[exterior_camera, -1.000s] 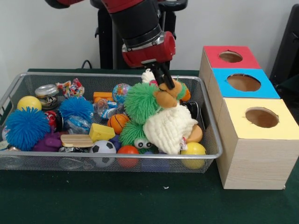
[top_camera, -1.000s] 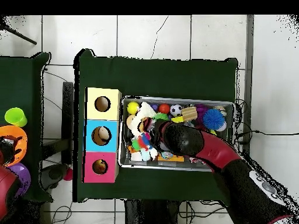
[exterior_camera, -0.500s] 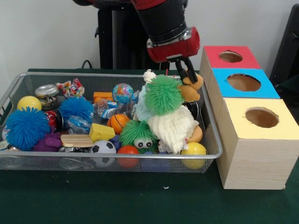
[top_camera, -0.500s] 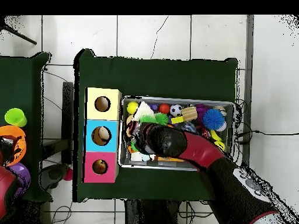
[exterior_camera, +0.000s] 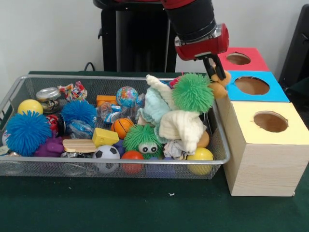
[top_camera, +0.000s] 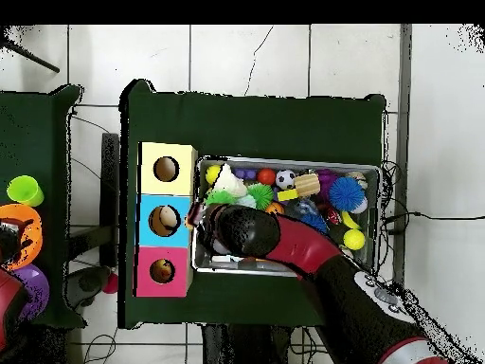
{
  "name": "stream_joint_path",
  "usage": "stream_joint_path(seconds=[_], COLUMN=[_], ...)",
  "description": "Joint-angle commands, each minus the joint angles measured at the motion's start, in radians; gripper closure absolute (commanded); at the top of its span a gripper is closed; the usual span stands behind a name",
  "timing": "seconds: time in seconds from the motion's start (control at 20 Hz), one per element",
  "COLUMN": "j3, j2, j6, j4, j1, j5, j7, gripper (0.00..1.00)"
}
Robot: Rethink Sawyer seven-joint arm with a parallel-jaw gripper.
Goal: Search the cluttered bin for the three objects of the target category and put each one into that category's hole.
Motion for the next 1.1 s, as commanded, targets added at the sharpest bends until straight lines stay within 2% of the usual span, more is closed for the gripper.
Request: stream_joint_path(seconds=[0.05,0.65,1.1], j3=[-0.032,0.023,0.061], j2=[0.022,-0.015,-0.118], j6=[-0.032,-0.007,0.050], j4=[0.047,0.107,0.168], j1=[0.019,-0.018,-0.023], j5=[0.081,0.141,0.220], j7=[0.230,0.200,0.207], gripper=[1.00,1.00,1.00])
